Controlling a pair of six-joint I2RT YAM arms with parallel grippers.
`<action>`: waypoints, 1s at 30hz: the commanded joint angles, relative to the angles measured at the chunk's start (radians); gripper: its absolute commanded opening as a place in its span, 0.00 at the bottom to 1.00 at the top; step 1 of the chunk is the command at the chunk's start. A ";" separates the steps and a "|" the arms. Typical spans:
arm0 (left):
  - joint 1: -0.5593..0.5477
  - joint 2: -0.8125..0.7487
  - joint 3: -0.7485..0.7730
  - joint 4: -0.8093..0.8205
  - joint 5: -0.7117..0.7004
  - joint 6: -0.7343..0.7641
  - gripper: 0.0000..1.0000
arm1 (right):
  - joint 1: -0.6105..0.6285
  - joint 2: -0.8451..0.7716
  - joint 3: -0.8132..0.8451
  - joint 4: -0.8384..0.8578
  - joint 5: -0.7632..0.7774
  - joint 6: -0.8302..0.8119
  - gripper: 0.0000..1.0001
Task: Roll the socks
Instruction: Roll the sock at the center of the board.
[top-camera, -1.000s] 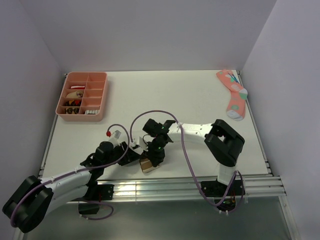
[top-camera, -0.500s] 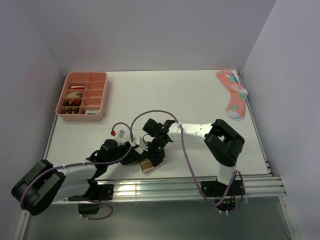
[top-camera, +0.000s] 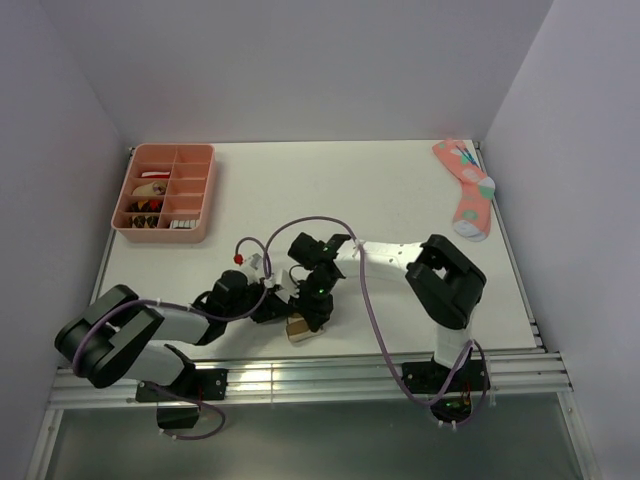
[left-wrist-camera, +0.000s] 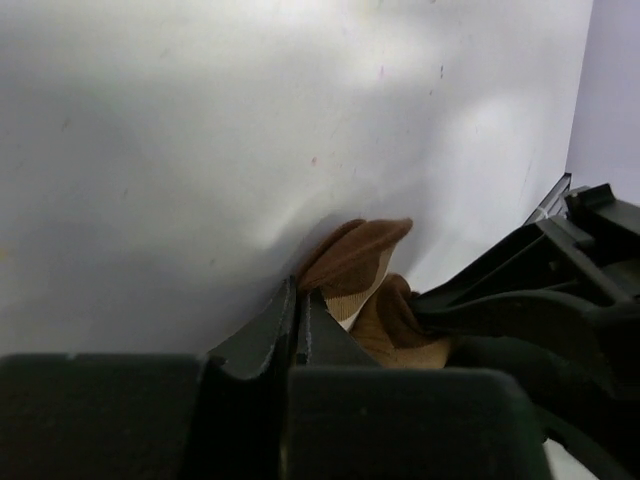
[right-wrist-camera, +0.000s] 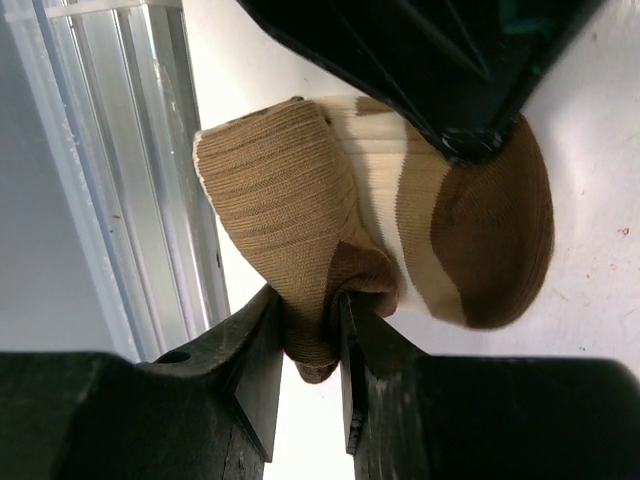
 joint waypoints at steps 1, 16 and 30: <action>0.015 0.068 0.047 0.124 -0.018 0.027 0.00 | -0.006 0.103 0.002 -0.132 0.121 -0.049 0.14; 0.021 0.052 0.013 0.161 0.004 0.088 0.35 | -0.106 0.297 0.124 -0.177 0.154 0.033 0.14; 0.024 -0.322 -0.140 -0.089 -0.151 0.104 0.43 | -0.126 0.353 0.150 -0.193 0.179 0.053 0.15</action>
